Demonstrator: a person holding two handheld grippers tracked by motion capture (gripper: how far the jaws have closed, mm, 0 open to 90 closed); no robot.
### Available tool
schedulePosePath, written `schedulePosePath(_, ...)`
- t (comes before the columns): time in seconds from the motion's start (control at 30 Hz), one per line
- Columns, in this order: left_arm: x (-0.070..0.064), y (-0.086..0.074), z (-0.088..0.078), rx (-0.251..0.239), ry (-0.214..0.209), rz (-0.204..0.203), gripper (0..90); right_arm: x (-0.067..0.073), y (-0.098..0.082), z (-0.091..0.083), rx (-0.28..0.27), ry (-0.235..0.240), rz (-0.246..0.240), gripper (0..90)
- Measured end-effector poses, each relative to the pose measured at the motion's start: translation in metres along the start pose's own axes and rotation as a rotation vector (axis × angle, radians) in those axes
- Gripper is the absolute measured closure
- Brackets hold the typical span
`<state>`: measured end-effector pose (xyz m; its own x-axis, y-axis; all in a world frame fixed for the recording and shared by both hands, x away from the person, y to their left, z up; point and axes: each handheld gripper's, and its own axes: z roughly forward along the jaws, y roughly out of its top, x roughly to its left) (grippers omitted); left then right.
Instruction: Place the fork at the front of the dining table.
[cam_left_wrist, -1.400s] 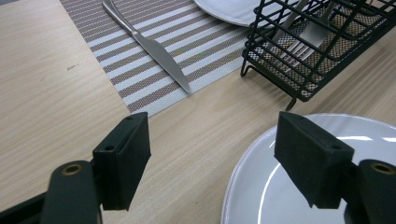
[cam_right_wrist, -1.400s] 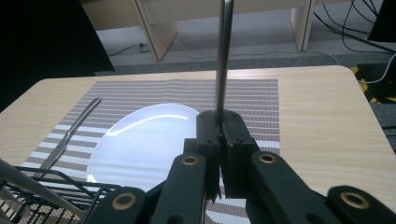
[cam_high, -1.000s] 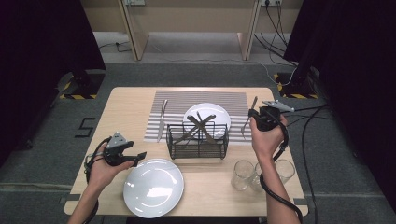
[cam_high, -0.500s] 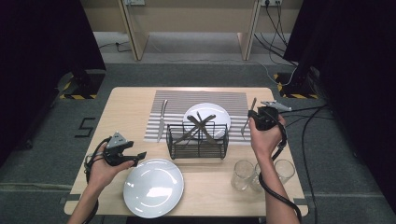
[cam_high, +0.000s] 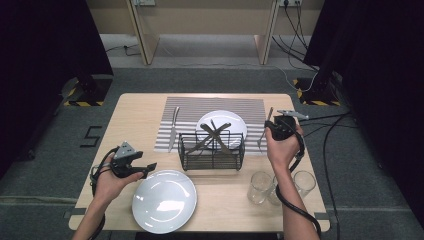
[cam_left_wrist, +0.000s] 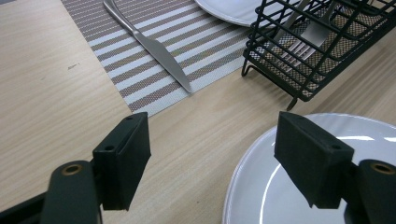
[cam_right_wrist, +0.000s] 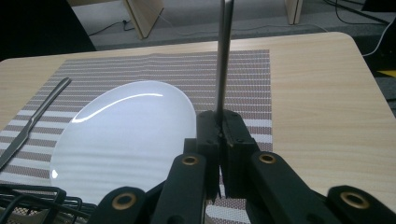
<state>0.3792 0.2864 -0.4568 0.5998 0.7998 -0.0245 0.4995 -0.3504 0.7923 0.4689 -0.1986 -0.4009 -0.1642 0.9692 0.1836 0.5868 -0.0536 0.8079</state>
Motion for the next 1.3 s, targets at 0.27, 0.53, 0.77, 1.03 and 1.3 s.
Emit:
schedulePosePath(0.27,0.0,0.0,0.001,-0.001,0.0,-0.003,26.6,0.0,-0.002,0.004,0.014,-0.001,0.005,87.4)
schedulePosePath(0.53,0.0,0.0,0.0,0.0,0.001,-0.003,26.6,-0.001,-0.004,0.007,0.025,-0.003,0.005,87.4)
schedulePosePath(0.77,0.0,0.0,0.001,-0.002,0.0,-0.004,26.6,-0.002,-0.006,0.008,0.034,-0.008,0.008,87.4)
schedulePosePath(1.03,0.0,-0.001,0.001,-0.001,0.0,-0.004,26.6,-0.002,-0.005,0.01,0.035,-0.009,0.009,87.3)
schedulePosePath(1.3,0.001,-0.001,0.001,-0.001,0.0,-0.005,26.6,-0.002,-0.004,0.013,0.039,-0.01,0.012,87.3)
